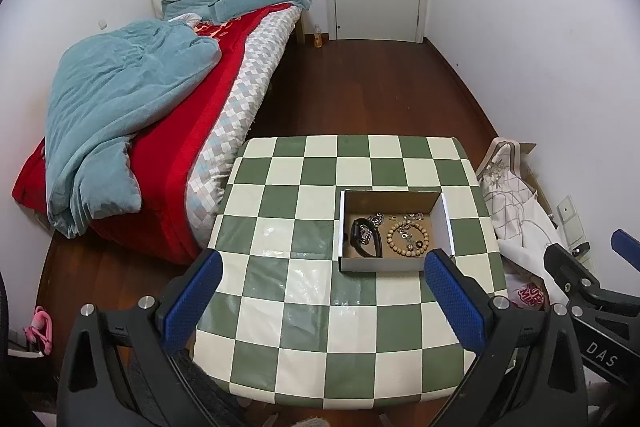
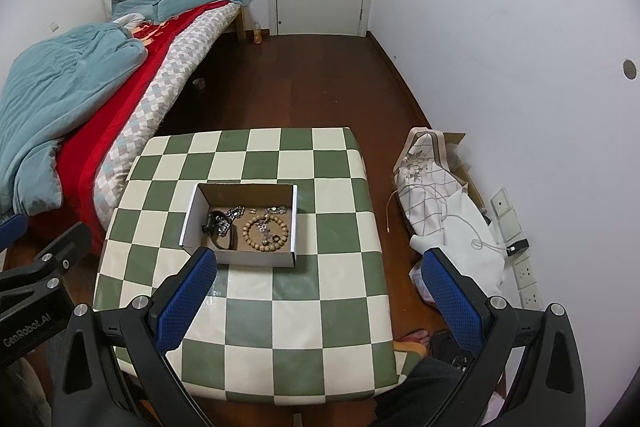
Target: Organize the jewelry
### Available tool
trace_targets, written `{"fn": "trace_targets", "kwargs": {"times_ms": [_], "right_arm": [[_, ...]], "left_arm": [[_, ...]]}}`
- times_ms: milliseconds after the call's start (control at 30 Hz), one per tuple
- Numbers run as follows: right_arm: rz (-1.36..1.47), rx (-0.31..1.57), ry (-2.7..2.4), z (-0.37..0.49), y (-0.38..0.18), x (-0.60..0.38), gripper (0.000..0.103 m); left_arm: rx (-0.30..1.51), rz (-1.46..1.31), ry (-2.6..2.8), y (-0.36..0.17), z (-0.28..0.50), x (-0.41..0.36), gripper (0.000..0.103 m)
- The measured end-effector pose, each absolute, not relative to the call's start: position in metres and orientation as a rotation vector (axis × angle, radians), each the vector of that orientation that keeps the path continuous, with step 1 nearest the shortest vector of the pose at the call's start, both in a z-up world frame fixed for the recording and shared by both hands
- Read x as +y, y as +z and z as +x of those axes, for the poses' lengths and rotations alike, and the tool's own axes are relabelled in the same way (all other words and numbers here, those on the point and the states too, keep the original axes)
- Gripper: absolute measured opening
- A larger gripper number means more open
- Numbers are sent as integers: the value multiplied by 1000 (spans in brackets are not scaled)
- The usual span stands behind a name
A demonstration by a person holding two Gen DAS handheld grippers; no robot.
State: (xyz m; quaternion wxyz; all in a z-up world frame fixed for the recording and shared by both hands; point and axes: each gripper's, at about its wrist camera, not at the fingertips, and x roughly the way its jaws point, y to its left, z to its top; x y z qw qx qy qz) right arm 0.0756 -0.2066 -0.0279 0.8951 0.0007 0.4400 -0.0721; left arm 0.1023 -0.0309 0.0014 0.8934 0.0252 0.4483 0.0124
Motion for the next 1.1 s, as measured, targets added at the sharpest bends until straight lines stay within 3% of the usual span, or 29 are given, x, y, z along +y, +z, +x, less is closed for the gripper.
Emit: {"fn": "trace_targets", "kwargs": {"times_ms": [1100], "right_arm": [[1,906,-140,75,-23,-206,103]], "left_arm": [[916,59,38,6,97,-23,103]]}}
